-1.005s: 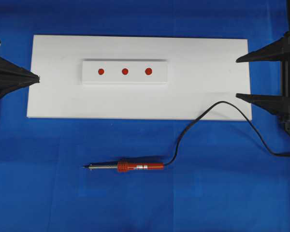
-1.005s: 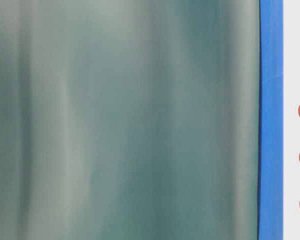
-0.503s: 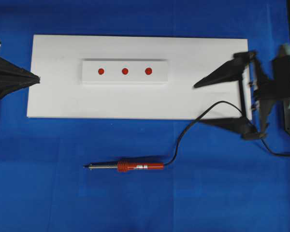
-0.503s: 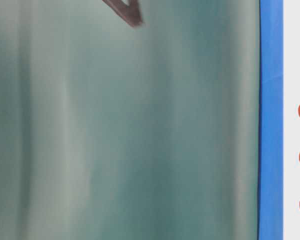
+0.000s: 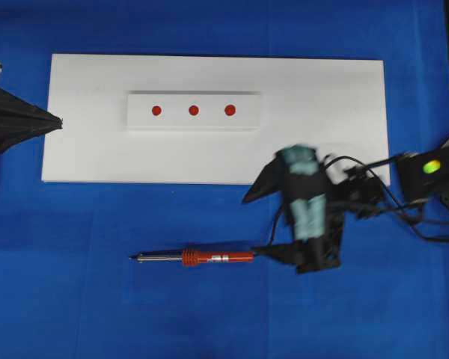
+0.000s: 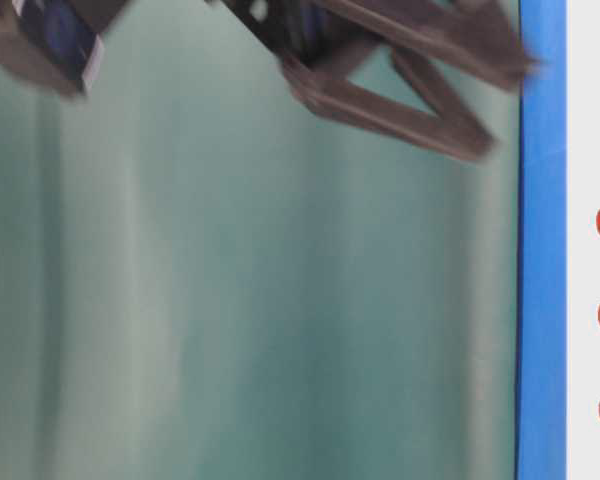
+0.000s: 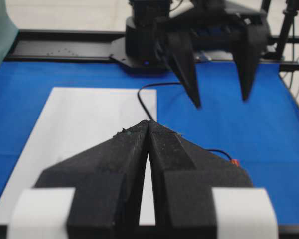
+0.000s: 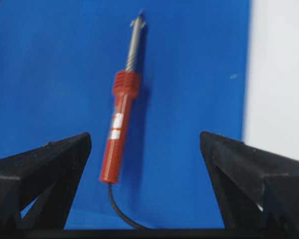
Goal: Touch the tip of the soldering iron to the mark.
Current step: 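Move the right gripper down to the red soldering iron handle, then close the right gripper on the red handle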
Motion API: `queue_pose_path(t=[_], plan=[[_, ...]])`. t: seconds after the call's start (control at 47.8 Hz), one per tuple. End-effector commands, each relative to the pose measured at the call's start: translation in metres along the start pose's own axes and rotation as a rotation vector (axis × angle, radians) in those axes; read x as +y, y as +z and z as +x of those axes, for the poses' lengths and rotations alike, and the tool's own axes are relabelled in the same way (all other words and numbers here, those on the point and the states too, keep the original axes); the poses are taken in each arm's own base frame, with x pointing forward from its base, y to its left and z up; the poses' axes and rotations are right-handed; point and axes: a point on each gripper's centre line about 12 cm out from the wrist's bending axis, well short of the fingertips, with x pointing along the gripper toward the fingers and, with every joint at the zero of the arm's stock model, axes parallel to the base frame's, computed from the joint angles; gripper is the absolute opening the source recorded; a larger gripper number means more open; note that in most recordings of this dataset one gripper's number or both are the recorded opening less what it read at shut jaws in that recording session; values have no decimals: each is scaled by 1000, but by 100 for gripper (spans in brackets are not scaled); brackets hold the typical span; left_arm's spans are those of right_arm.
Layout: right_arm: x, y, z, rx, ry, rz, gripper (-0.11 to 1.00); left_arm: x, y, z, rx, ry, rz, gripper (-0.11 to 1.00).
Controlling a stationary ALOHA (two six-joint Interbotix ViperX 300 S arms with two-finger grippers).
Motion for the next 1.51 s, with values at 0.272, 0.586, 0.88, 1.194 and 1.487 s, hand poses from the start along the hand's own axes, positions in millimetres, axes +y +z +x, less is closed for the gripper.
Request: queue_pose_path(t=[0.272, 0.586, 0.88, 1.194, 1.487], plan=[[19, 0, 72, 152, -10, 45, 97, 1, 2, 1, -5, 3, 2, 0], [25, -15, 112, 185, -15, 115, 97, 1, -2, 0, 5, 3, -8, 0], [19, -30, 133, 223, -37, 150, 97, 0, -6, 0, 14, 1, -9, 0], [15, -28, 134, 216, -44, 166, 89, 1, -8, -1, 17, 3, -8, 0], [11, -23, 134, 206, -49, 175, 16, 1, -8, -1, 18, 3, -9, 0]])
